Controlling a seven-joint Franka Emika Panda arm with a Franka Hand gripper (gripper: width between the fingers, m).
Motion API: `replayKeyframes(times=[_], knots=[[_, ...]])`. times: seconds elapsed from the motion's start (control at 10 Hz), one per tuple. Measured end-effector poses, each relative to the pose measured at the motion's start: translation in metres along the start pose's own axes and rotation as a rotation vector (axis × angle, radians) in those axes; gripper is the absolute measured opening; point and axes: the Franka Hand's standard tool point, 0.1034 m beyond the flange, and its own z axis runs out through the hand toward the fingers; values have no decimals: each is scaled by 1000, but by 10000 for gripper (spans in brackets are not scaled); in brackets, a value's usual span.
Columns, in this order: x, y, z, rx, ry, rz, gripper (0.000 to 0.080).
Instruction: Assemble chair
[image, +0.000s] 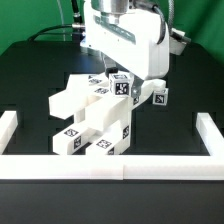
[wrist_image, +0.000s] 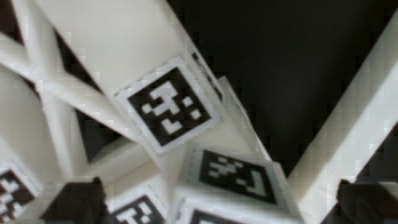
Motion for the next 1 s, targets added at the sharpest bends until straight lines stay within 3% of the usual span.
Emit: replayKeyframes(times=[0.4, 1.0], knots=[[-1, -2, -1, 3, 3, -410, 648], [1, 0, 0, 1, 3, -827, 648]])
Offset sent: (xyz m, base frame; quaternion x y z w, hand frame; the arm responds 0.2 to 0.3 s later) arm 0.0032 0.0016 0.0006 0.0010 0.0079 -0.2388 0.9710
